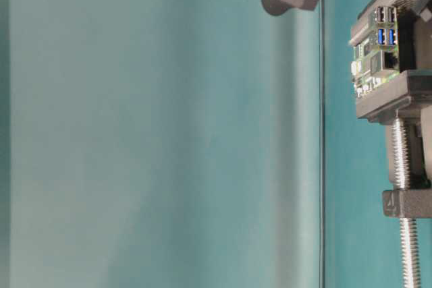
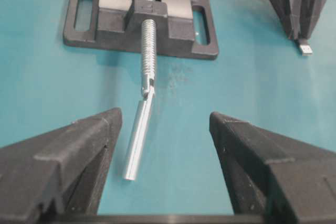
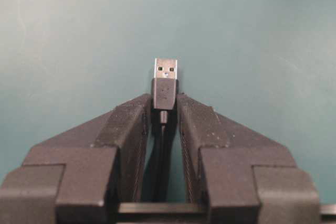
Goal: Insert the USB into the fixed PCB.
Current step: 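Close the right gripper on the black USB cable behind its plug, then lift the USB plug and carry it toward the board's USB ports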
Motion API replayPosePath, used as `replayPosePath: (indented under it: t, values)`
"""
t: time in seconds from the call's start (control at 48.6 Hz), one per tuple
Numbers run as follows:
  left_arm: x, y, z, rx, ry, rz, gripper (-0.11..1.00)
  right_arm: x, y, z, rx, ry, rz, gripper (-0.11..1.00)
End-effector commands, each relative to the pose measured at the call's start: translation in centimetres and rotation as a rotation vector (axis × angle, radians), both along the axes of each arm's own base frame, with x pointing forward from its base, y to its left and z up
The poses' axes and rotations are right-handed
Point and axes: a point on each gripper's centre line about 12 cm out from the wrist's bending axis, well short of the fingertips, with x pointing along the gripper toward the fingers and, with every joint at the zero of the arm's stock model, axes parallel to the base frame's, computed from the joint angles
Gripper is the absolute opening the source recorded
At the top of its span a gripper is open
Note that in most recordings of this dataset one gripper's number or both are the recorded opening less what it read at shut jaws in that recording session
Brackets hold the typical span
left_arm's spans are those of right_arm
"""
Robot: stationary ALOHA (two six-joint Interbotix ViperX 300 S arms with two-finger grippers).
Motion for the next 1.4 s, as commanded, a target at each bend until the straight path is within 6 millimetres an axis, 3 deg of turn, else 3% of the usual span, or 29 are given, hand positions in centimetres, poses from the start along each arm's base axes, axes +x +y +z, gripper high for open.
replayPosePath:
  t: [0.0,0.35,0.576,0.843,1.193,1.378]
  values:
    - [0.2,0.0,0.4,0.002,-0.015,0.003,0.85,0.5,0.5,1.9,0.037,-0.050,-0.032,0.21]
    - [0.2,0.0,0.5,0.003,-0.017,0.002,0.85,-0.3,3.0,3.7,0.051,-0.095,-0.252,0.21]
    - [0.2,0.0,0.5,0.002,-0.017,0.003,0.85,-2.1,1.6,3.3,-0.051,-0.048,-0.553,0.21]
    - [0.2,0.0,0.4,0.002,-0.015,0.002,0.85,-4.0,0.4,4.5,-0.148,-0.122,-0.897,0.21]
    - [0.2,0.0,0.5,0.004,-0.020,0.002,0.85,-3.0,1.8,3.2,-0.237,-0.145,-1.327,0.21]
    - [0.2,0.0,0.5,0.004,-0.020,0.002,0.85,-2.6,2.3,2.9,-0.261,-0.159,-1.404,0.21]
